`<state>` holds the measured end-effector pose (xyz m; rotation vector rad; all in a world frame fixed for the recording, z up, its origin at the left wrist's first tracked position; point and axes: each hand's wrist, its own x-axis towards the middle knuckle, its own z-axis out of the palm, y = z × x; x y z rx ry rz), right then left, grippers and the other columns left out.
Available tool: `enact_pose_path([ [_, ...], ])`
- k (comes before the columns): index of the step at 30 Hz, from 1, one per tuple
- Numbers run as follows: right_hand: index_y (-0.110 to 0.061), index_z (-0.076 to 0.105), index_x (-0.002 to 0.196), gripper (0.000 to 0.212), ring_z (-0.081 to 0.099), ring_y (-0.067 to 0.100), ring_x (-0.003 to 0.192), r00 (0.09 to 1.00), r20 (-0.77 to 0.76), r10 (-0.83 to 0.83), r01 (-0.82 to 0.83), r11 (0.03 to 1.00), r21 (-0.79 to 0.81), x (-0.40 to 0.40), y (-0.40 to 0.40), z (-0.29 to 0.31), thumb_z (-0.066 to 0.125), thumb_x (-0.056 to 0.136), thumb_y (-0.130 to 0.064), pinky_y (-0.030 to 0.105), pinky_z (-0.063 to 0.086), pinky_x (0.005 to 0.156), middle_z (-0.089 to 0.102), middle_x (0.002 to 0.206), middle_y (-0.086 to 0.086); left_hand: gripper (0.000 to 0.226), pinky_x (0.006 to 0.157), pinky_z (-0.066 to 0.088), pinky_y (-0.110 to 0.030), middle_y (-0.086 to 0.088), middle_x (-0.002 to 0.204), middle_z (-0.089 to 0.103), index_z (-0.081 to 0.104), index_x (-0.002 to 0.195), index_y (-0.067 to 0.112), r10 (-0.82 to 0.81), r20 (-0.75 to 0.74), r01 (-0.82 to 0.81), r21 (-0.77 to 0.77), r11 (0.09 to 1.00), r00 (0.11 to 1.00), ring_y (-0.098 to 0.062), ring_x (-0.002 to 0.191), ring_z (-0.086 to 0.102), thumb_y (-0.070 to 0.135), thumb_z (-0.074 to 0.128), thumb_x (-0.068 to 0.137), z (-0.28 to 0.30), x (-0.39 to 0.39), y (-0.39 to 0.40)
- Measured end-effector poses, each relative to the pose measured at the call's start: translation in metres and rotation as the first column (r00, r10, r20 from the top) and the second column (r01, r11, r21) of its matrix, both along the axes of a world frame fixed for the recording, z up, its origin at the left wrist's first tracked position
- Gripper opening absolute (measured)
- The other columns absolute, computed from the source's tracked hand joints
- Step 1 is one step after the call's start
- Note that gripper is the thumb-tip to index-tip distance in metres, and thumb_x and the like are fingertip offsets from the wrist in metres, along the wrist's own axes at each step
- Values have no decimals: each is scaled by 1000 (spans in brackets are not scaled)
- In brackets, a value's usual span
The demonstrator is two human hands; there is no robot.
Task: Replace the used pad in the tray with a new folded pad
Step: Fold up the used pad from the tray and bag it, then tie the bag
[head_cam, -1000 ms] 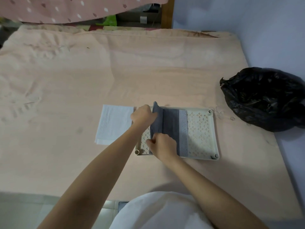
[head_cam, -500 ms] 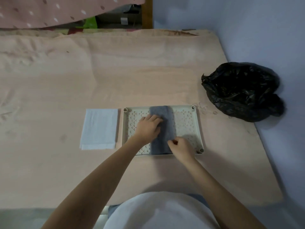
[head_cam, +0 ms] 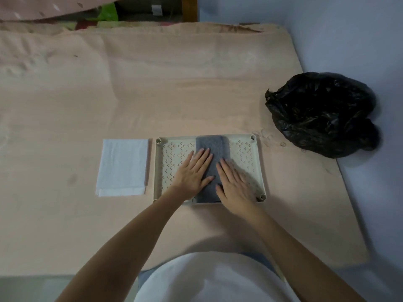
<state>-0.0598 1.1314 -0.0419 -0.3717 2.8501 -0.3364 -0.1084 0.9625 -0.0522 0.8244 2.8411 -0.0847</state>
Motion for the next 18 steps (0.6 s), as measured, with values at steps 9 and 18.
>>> enact_pose_path([
  [9,-8,-6,147,64,-12,22,145,991,35,131,-135,974,179,-7,6,-10,18,100,-44,43,-9,118,-7,158,9,71,117,-13,-40,-9,158,-6,-8,148,10,-8,0,8,21,1000,1000,-22,145,-11,54,-2,93,-7,-2,1],
  [18,-4,2,147,67,2,25,146,948,-64,312,-274,902,335,-65,20,6,19,97,-45,45,4,119,4,157,13,74,120,8,-43,-19,154,19,29,144,0,-86,-72,94,115,989,994,-28,145,12,54,18,94,11,-19,3],
])
